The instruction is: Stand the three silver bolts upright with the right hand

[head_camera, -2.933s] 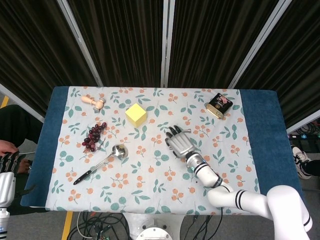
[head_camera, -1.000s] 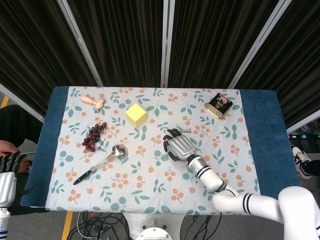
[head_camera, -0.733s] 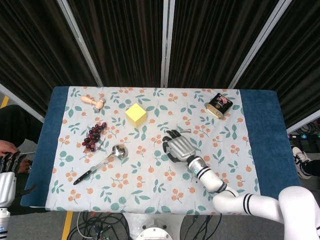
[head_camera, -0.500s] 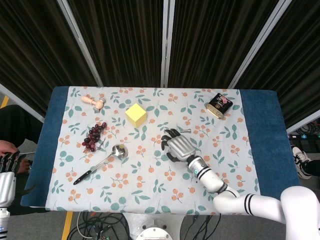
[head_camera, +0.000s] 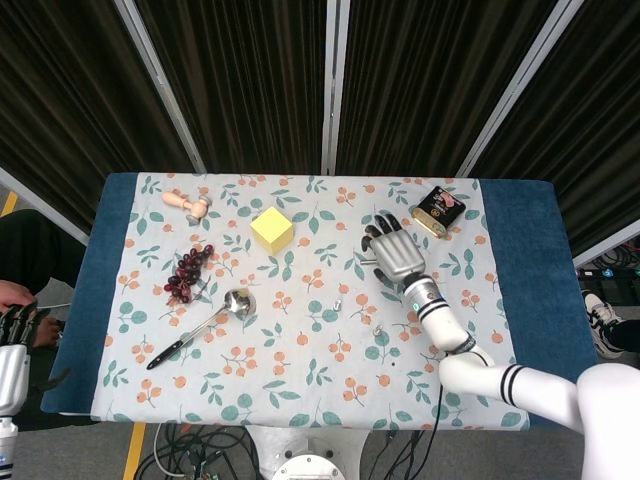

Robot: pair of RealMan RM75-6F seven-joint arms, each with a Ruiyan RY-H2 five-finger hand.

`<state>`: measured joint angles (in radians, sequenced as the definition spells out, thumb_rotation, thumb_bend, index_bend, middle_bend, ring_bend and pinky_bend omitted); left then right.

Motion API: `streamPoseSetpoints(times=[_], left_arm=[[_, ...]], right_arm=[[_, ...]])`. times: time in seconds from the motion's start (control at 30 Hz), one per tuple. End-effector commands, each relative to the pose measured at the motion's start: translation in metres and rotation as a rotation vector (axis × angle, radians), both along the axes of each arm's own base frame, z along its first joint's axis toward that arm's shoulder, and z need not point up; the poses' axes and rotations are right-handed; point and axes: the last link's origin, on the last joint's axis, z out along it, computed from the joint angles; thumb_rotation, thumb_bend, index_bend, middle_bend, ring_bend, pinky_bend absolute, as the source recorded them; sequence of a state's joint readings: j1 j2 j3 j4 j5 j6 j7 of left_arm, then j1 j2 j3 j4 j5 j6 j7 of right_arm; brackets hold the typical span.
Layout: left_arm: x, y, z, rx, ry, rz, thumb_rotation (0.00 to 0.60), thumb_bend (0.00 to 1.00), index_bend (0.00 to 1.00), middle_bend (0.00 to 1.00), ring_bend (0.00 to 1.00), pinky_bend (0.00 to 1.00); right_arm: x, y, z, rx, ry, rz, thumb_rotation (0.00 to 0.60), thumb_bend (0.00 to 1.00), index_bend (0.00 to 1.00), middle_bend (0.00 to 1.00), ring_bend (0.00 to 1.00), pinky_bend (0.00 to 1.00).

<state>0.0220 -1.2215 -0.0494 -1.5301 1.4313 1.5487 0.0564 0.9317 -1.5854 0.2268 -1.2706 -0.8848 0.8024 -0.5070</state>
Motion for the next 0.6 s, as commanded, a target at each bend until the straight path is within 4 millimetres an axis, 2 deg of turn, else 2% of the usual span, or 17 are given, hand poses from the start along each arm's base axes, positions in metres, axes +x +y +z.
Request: streamPoseSetpoints(times=[0.03,0.3,0.6], left_arm=[[0.000,-0.001,0.001,0.002,0.000,0.004,0.600,0.01,0.15,0.07,0.00,0.00],[-0.001,-0.002,0.000,0.000,-0.002,0.017,0.600,0.01,0.15,0.07,0.00,0.00],[-0.004,-0.004,0.000,0.002,-0.006,0.025,0.600,0.01,0.15,0.07,0.00,0.00]], right_arm=[[0.002,-0.009,-0.015,0.012,0.080,-0.007,0.600,0.20,0.37,0.18,0.00,0.00],[0.004,-0.015,-0.044,0.024,0.156,-0.014,0.600,0.23,0.39,0.18,0.00,0.00],[0.005,-0.019,-0.058,0.010,0.172,-0.016,0.600,0.26,0.44,0.19,0.00,0.00]])
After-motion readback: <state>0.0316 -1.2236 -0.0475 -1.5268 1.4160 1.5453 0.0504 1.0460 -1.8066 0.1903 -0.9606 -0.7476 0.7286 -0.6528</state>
